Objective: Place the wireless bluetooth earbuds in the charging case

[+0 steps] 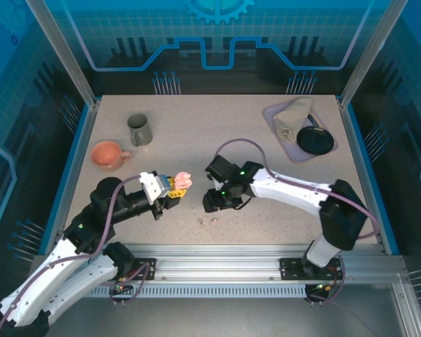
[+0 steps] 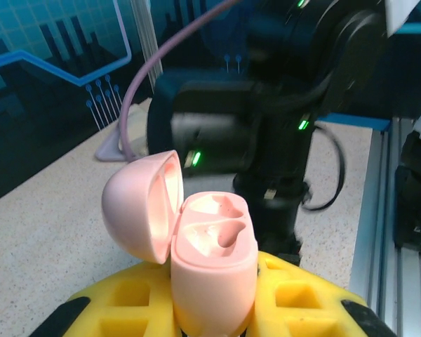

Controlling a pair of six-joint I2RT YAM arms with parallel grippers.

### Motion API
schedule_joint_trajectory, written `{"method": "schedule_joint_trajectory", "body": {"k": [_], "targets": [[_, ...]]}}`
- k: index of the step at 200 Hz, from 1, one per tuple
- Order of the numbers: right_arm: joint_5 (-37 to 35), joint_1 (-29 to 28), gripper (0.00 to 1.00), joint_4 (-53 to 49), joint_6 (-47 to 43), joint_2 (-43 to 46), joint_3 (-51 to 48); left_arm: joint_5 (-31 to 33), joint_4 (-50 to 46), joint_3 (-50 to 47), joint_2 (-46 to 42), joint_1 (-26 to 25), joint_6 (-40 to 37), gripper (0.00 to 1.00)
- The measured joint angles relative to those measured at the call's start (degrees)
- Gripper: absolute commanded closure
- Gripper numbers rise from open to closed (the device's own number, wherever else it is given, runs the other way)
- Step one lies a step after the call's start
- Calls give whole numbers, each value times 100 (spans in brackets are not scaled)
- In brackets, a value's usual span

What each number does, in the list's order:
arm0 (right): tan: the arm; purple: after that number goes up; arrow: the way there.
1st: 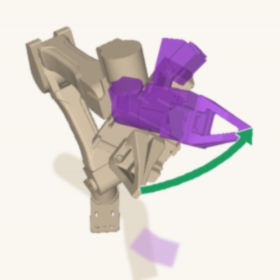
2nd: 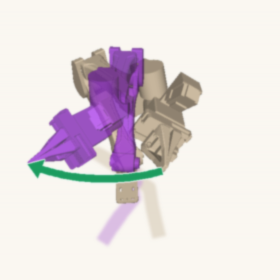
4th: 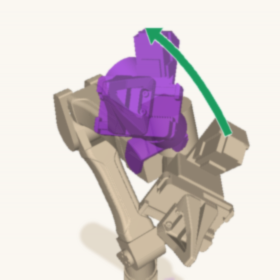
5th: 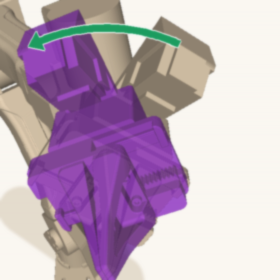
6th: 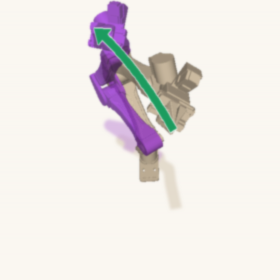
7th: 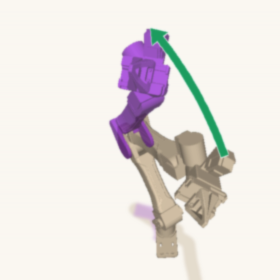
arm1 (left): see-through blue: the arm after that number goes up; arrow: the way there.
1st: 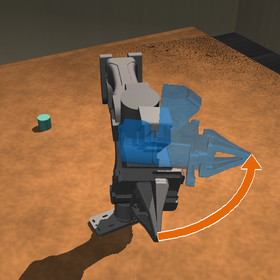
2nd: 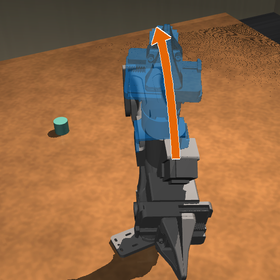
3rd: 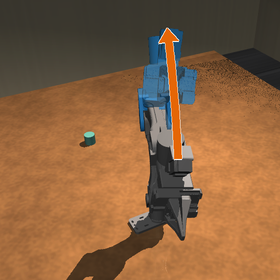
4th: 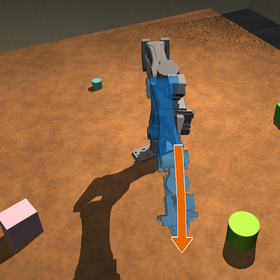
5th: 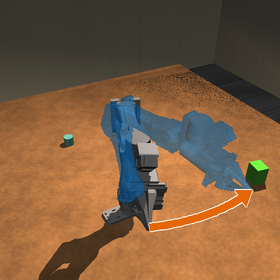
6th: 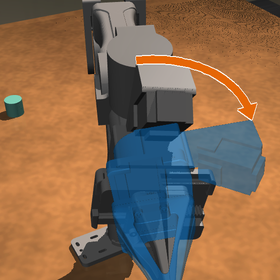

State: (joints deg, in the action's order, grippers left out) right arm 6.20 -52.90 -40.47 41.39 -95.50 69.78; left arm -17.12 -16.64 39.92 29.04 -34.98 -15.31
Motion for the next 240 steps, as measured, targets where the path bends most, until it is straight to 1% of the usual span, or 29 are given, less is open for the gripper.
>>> {"method": "schedule_joint_trajectory", "body": {"k": [42,95,173,240], "targets": [[63,-339,50,-133,164,-1023,614,0,-542,313,-450,0,140,99],[-9,-678,51,-654,214,-1773,1443,-2,-920,494,-560,0,188,99],[-282,-758,50,-1399,212,-2382,2063,-4,-1014,494,-743,0,188,100],[-409,-791,51,-1716,168,-2758,2417,-7,-1012,492,-785,0,188,100]]}}
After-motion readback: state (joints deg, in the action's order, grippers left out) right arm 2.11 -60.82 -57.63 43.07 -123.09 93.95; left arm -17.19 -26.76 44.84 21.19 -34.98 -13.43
